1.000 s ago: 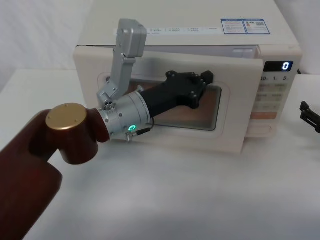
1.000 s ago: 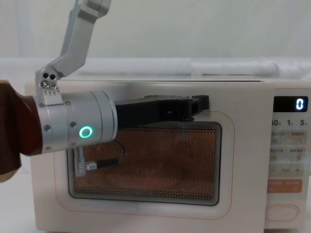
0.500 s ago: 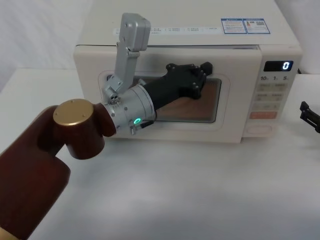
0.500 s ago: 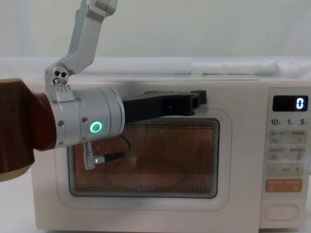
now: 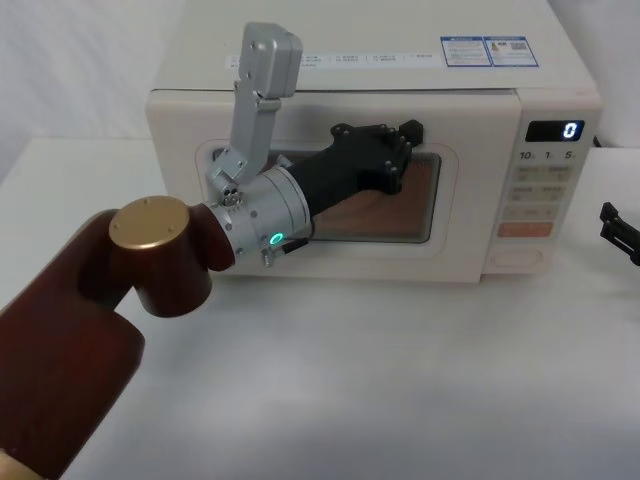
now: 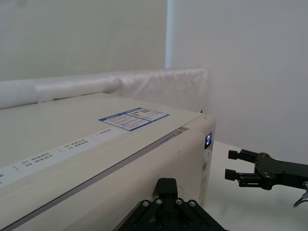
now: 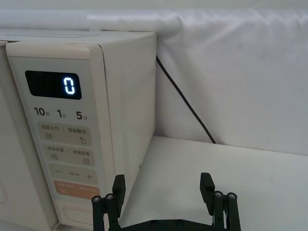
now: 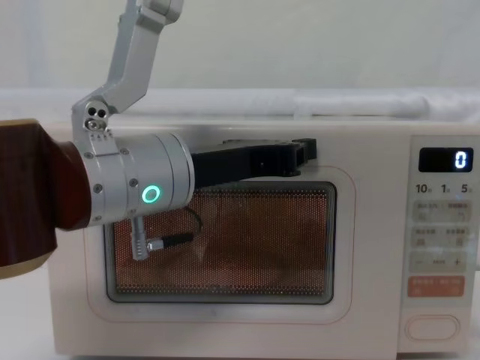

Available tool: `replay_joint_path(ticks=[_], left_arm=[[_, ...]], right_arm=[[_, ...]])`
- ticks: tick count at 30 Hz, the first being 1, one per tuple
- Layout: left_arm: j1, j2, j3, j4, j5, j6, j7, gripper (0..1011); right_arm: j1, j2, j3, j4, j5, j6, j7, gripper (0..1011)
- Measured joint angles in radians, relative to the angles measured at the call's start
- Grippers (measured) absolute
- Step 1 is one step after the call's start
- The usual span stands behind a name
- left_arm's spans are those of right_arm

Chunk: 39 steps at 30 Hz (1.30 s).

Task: Press the button to open the microwave door with one hand; close the microwave door with the other hand.

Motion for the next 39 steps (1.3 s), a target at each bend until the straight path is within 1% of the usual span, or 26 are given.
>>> replay_joint_path(ticks=[16,20,29,31,35,36,37,39], left_arm=[[-0.001,-0.016,-0.009,0.007,0.006,0.028,0.022,0],[-0.002,-0.021,-0.013,0.009,0.01,0.037,0.036,0],[0.002,-0.028,-0.019,0.005,0.019,0.044,0.052,0],[0.005,-0.028,-0.019,-0.002,0.018,0.044,0.049,0],[0.026,-0.015,-0.02,-0.05,0.012,0.038,0.037,0],[0.026,-0.015,-0.02,-0.05,0.012,0.038,0.037,0],[0.033,-0.011,-0.02,-0.061,0.011,0.037,0.036,0],[0.063,0.006,-0.019,-0.105,0.009,0.035,0.036,0]], right_arm=[[0.0,0.0,0.0,0.0,0.0,0.0,0.0,1002],[0.0,0.0,0.0,0.0,0.0,0.0,0.0,1002],[0.0,0.0,0.0,0.0,0.0,0.0,0.0,1002],[0.0,0.0,0.0,0.0,0.0,0.0,0.0,1002],[0.0,0.0,0.0,0.0,0.0,0.0,0.0,1002],[0.0,0.0,0.0,0.0,0.0,0.0,0.0,1002],[0.0,0.0,0.0,0.0,0.0,0.0,0.0,1002],[0.0,0.0,0.0,0.0,0.0,0.0,0.0,1002]])
